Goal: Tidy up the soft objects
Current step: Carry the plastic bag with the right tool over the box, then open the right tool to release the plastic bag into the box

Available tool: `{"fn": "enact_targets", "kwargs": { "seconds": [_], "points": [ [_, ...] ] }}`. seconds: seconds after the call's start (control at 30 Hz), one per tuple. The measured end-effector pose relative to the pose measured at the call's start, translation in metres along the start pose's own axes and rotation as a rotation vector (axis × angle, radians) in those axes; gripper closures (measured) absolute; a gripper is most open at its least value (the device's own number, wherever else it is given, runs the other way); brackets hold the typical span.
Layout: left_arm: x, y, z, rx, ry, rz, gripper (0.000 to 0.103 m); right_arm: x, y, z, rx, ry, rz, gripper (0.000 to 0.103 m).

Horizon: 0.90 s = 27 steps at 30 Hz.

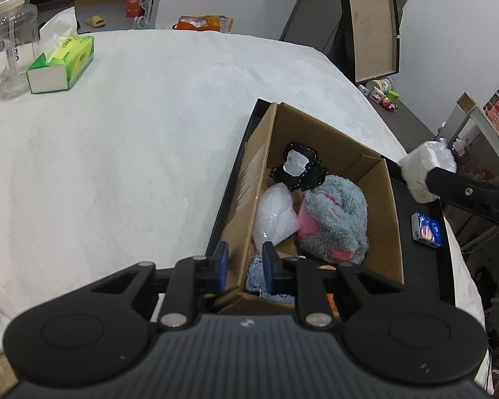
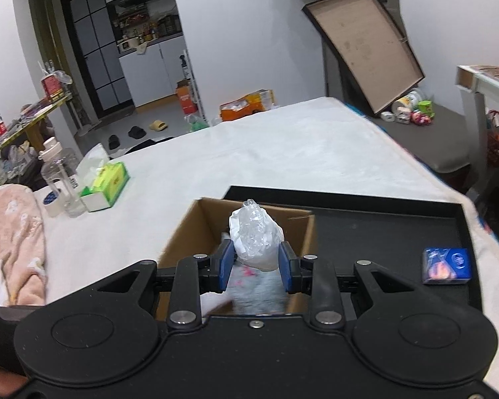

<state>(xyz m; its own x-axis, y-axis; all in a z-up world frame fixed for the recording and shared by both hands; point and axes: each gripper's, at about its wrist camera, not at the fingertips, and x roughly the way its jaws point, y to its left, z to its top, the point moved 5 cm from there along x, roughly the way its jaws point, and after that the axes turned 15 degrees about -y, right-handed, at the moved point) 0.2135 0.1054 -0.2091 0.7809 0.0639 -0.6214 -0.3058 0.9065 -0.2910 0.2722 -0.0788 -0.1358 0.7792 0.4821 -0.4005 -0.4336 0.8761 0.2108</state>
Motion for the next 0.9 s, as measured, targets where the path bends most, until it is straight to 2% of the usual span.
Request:
{"fn": "enact_targets", "kwargs": {
  "seconds": [0.13,0.37,0.67,0.77,0.9],
  "points": [
    [0.000,0.005,0.000,-0.015,0.000,-0.016,0.088,0.004,0.015,-0.003,0.023,0.017,0.028,0.074],
    [0.001,0.013,-0.001,-0.057,0.004,-0.043,0.089,0.013,0.035,-0.011,0.081,0.063,0.080,0.074],
    [0.003,0.019,-0.001,-0.077,0.005,-0.067,0.089,0.027,0.051,-0.023,0.152,0.118,0.107,0.074],
    [0.003,0.021,-0.002,-0.084,0.007,-0.068,0.089,0.034,0.053,-0.031,0.204,0.147,0.119,0.073],
    [0.003,0.022,-0.002,-0.089,0.010,-0.073,0.089,0.051,0.045,-0.054,0.338,0.246,0.104,0.070]
  ]
}}
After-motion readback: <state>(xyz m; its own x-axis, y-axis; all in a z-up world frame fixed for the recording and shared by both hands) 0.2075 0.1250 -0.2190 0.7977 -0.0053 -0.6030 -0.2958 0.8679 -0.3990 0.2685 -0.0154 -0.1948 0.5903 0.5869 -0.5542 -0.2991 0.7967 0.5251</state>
